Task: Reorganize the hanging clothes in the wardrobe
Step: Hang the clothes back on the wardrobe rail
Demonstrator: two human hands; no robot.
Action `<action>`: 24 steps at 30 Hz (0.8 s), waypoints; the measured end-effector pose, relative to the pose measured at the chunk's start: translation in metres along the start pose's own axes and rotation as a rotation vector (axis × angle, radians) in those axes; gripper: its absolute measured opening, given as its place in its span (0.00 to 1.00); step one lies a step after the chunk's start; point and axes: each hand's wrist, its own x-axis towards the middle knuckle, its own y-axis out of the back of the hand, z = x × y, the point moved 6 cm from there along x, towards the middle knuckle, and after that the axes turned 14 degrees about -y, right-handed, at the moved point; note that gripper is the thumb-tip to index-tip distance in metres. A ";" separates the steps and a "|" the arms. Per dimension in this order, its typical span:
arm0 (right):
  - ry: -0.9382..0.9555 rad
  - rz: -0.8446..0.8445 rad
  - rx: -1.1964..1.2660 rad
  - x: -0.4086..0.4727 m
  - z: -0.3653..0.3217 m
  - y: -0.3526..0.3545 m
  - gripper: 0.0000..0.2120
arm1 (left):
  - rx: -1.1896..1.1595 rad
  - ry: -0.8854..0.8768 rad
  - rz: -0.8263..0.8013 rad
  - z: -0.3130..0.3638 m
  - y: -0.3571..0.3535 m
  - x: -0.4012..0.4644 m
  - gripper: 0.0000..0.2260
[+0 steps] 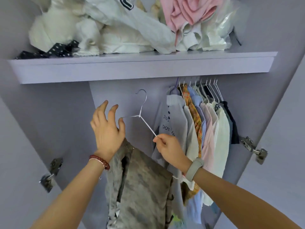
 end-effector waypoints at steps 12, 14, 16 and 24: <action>-0.188 0.388 0.047 0.124 -0.016 0.025 0.12 | 0.316 -0.238 -0.046 0.016 -0.025 0.103 0.31; -0.257 0.416 0.042 0.143 -0.006 0.032 0.11 | 0.350 -0.246 -0.014 0.012 -0.035 0.104 0.32; -0.316 0.385 0.014 0.159 0.010 0.038 0.10 | 0.370 -0.259 0.032 0.007 -0.040 0.105 0.31; -0.401 0.305 -0.112 0.179 0.044 0.039 0.10 | 0.405 -0.286 0.123 0.007 -0.042 0.107 0.31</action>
